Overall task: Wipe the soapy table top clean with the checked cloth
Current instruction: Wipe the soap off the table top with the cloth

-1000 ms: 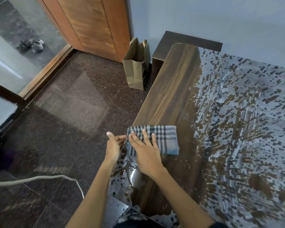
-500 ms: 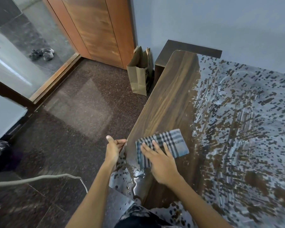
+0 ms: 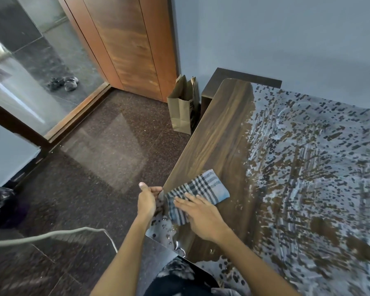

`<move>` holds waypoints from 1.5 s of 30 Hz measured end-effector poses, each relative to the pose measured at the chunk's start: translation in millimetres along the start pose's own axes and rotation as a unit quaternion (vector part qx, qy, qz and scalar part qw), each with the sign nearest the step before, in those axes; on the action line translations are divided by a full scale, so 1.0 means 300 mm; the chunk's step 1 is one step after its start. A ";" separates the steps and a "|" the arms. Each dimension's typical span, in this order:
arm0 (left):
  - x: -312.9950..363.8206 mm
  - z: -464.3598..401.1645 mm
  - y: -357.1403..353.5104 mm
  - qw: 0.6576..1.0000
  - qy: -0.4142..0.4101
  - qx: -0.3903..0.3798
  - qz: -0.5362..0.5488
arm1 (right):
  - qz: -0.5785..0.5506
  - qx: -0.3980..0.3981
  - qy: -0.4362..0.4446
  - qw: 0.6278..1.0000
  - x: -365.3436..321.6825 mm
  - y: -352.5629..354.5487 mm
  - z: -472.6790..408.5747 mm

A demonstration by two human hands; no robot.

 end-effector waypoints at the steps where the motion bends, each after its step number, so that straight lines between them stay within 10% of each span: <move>1: 0.002 0.001 0.000 1.000 -0.004 -0.004 0.001 | 0.002 0.013 -0.015 1.000 0.017 0.014 0.008; 10: 0.021 -0.011 0.001 0.999 0.005 -0.054 0.006 | 0.050 0.023 -0.121 0.991 -0.008 0.022 -0.199; 19: 0.024 -0.026 0.013 0.977 0.141 -0.153 0.042 | 0.045 -0.001 -0.031 0.998 -0.162 -0.138 -0.052; 30: -0.017 -0.026 0.039 0.967 0.155 -0.173 0.104 | 0.036 0.007 -0.203 0.978 -0.141 -0.074 -0.112; 45: -0.044 0.013 0.090 0.954 0.174 -0.167 0.179 | 0.062 -0.047 -0.014 0.997 -0.180 -0.149 0.063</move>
Point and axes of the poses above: each hand's wrist, its own z-axis away from the middle knuckle, its own y-axis out of the back of the hand, x = y × z, the point moved 4 cm from there along -z, towards the middle knuckle, and after that the axes turned 6 degrees about -y, right-handed, at the moved point
